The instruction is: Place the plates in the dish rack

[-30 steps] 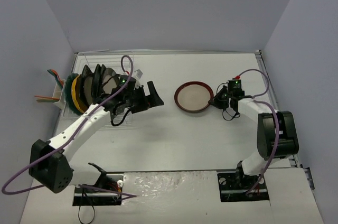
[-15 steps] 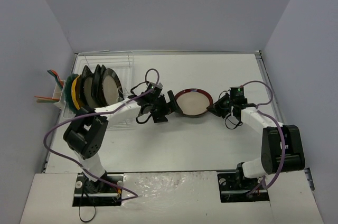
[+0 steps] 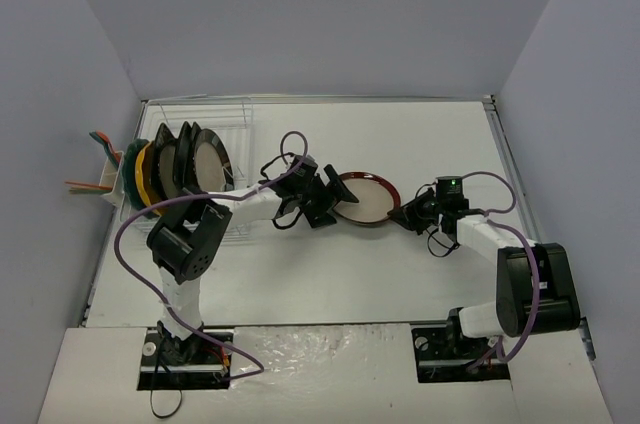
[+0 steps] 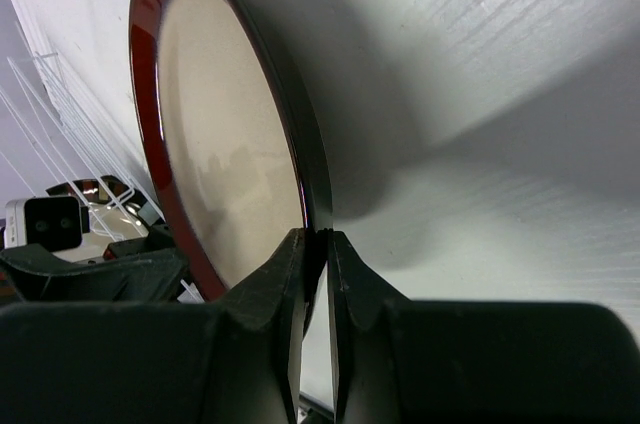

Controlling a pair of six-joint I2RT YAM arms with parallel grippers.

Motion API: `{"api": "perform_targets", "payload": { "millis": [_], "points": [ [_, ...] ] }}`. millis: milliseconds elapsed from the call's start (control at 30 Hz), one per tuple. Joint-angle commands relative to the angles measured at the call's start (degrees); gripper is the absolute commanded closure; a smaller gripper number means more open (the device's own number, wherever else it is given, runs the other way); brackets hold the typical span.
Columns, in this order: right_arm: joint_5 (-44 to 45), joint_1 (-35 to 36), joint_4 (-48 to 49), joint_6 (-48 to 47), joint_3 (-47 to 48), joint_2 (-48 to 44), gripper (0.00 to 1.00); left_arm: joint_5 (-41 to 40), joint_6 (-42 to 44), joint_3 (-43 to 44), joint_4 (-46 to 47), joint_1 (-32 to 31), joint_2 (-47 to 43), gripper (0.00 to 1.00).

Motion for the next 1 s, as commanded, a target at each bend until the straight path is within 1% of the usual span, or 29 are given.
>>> {"api": "perform_targets", "payload": {
  "millis": [0, 133, 200, 300, 333, 467, 500, 567, 600, 633, 700, 800, 833, 967],
  "points": [
    [-6.2, 0.0, 8.9, 3.1, 0.8, -4.9, 1.00, -1.0, -5.0, 1.6, 7.5, -0.5, -0.9, 0.18],
    [-6.7, 0.0, 9.0, 2.9, -0.2, -5.6, 1.00, -1.6, -6.6, 1.1, 10.3, -0.6, -0.8, 0.34],
    [-6.8, 0.0, 8.9, 2.7, -0.6, -6.0, 1.00, -1.8, -7.3, 0.9, 11.0, -0.6, -0.8, 0.52],
    [-6.8, -0.1, 8.6, 2.3, -1.4, -7.0, 1.00, -2.0, -7.4, 0.4, 11.4, -0.6, -1.4, 0.66],
    [-6.8, 0.0, 8.6, 2.2, -1.6, -7.2, 1.00, -2.4, -7.4, -0.2, 11.6, -0.6, -1.7, 0.75],
    [-5.8, 0.0, 7.8, -0.1, -2.1, -8.8, 1.00, -2.0, -5.9, -0.1, 11.8, -0.5, -2.4, 0.97],
    [-5.6, -0.1, 7.6, -0.6, -2.0, -9.2, 1.00, -1.8, -5.7, -0.1, 12.0, -0.6, -2.6, 1.00],
    [-5.5, -0.1, 6.8, -2.3, -2.2, -10.1, 0.99, -1.7, -4.6, -0.1, 12.1, -0.6, -3.6, 1.00],
    [-5.4, -0.1, 6.4, -2.7, -2.3, -10.5, 0.89, -1.8, -3.7, -0.2, 12.0, -0.6, -4.2, 1.00],
    [-5.4, -0.1, 6.3, -3.2, -2.3, -10.5, 0.87, -2.0, -3.6, -0.2, 11.9, -0.6, -4.8, 1.00],
    [-4.1, -0.1, 4.4, -4.9, -2.0, -12.3, 0.60, -2.6, -0.6, 0.6, 9.8, -0.6, -6.7, 1.00],
    [-2.8, -0.3, 1.1, -7.5, -1.2, -14.6, 0.36, -4.2, 3.4, 2.9, 6.3, -0.5, -10.4, 1.00],
    [-2.5, -0.4, 0.1, -8.2, -0.7, -14.8, 0.24, -4.5, 5.7, 3.7, 4.9, -0.5, -11.2, 1.00],
    [-0.9, -0.8, -5.3, -13.2, 3.3, -16.6, 0.09, -6.3, 12.4, 7.7, -3.6, -0.2, -15.2, 1.00]
  ]
}}
